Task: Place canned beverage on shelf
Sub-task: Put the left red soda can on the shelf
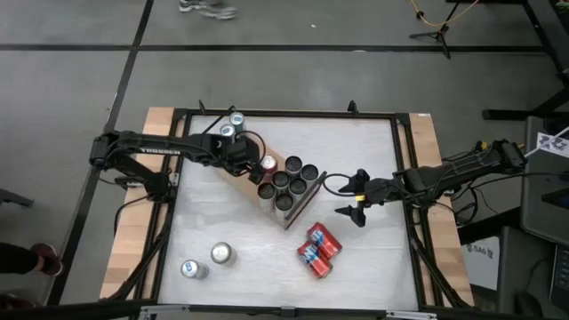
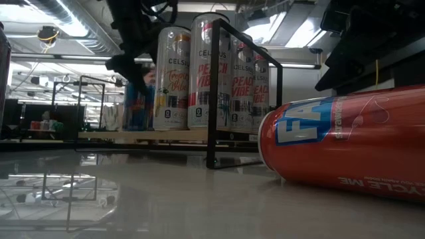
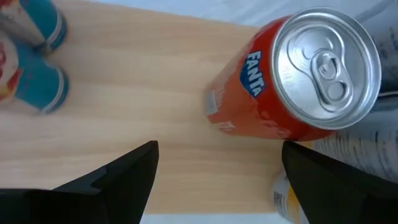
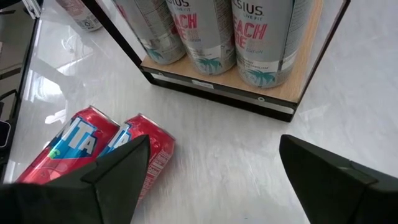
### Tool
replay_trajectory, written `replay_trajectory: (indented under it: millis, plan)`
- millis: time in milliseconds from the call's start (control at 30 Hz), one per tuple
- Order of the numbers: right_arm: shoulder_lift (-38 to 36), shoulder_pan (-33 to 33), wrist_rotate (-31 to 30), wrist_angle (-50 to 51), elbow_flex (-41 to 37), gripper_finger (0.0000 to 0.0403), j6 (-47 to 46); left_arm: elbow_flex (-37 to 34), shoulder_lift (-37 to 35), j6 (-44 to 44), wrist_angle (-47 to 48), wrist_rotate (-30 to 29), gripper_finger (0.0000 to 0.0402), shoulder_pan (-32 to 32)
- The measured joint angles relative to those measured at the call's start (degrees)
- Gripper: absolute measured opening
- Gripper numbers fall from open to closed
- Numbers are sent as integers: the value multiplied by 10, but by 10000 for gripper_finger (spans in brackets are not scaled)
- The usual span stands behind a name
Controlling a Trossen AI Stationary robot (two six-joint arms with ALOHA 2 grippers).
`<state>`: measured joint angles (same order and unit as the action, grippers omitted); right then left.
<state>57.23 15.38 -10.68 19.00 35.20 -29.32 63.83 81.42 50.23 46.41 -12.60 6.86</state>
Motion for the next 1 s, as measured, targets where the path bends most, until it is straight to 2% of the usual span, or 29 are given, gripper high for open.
replay_trajectory:
  millis: [533,700,1000]
  plan:
    - [0,0,0,0,0,353,0,0,4,-16,-18,-5,336,36]
    - [0,0,0,0,0,353,0,0,4,-29,-42,-6,336,38]
    - [0,0,0,0,0,353,0,0,4,-29,-30,-1,336,38]
